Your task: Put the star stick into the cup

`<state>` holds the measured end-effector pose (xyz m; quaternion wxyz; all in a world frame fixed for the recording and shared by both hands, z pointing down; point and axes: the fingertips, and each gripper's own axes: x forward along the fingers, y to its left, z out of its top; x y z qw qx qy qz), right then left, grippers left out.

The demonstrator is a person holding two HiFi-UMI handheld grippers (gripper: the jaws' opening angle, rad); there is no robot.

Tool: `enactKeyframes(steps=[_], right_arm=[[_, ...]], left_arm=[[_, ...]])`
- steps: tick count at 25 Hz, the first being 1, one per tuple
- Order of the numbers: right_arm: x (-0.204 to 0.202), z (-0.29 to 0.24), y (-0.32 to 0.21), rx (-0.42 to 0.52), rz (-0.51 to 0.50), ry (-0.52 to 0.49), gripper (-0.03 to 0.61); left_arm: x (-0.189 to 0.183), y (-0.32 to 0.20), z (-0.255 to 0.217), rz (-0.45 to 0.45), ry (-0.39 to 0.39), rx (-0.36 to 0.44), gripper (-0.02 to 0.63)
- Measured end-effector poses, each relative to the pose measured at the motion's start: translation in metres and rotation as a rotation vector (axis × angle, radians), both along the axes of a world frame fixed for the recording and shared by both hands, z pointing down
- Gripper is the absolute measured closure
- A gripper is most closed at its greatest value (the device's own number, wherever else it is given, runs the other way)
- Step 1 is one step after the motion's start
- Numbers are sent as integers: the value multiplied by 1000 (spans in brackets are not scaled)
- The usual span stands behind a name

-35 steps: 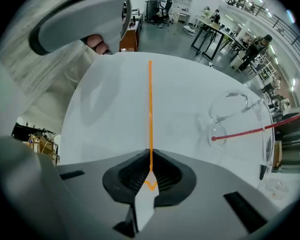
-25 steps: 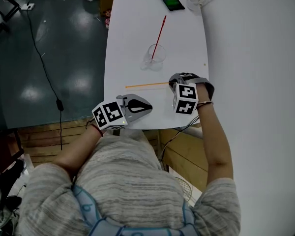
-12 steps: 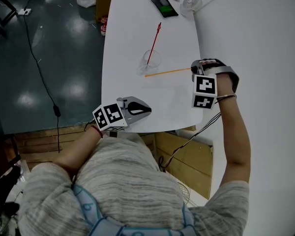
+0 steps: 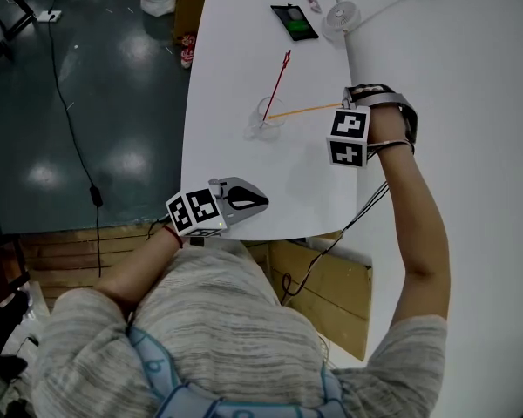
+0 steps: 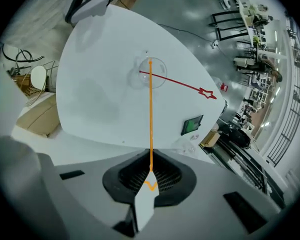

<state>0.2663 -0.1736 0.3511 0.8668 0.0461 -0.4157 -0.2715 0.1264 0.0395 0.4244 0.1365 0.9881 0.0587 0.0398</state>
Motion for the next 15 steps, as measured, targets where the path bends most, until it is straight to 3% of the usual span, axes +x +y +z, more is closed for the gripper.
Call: enactKeyframes(steps=[8, 15], right_arm=[[-21, 30, -16, -32, -61, 149, 558], [-48, 60, -16, -39, -91, 145, 558]], left_arm=[[-2, -1, 1, -7, 2, -8, 597], [-5, -2, 3, -15, 0, -12, 597]])
